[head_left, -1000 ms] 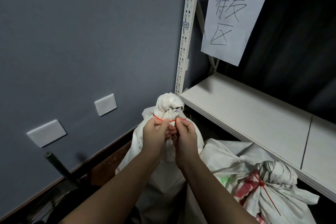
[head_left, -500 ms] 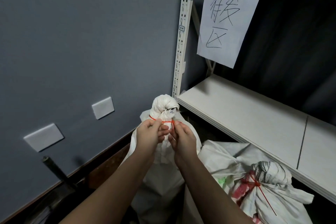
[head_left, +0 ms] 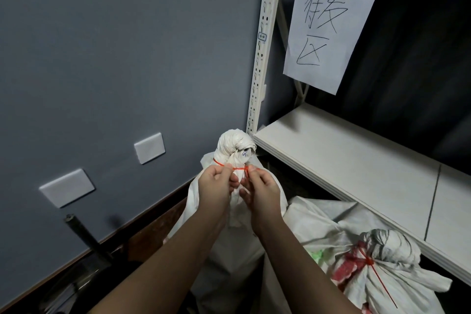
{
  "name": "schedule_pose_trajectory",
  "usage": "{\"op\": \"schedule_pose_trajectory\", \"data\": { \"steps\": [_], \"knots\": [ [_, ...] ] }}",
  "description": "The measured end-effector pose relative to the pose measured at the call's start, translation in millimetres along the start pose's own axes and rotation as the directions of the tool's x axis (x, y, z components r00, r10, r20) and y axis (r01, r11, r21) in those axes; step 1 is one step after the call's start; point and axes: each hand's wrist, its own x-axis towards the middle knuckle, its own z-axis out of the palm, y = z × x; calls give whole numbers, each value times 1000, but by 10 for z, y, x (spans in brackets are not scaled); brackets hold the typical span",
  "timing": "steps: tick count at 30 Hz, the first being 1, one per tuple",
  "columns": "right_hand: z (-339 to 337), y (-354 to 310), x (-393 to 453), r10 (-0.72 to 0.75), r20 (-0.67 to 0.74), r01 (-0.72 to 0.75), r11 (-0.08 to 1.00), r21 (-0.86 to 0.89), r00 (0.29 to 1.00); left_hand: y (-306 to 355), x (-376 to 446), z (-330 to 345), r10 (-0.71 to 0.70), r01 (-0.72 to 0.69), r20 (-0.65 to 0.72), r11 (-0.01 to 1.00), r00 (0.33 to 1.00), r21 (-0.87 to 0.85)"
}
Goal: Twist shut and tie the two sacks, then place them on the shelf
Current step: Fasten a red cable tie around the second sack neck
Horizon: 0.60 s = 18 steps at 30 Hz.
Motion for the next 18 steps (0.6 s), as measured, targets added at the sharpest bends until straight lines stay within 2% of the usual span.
{"op": "schedule_pose_trajectory", "data": {
  "steps": [8,14,16,18],
  "knots": [
    [88,147,40,-100,-90,94,993,-68,991,-27,27,41,-28,28,3,999,1000,-21],
    [133,195,18,-209,-159,189,973,-131,965,3,-14,73,31,-33,29,997,999,69],
    [36,179,14,-260,-100,231,945,-233,960,-4,2,35,1,-6,46,994,999,107],
    [-101,99,22,-303,34,293,878,-378,952,-10,27,-2,-16,7,46,984,999,179]
  ]
}}
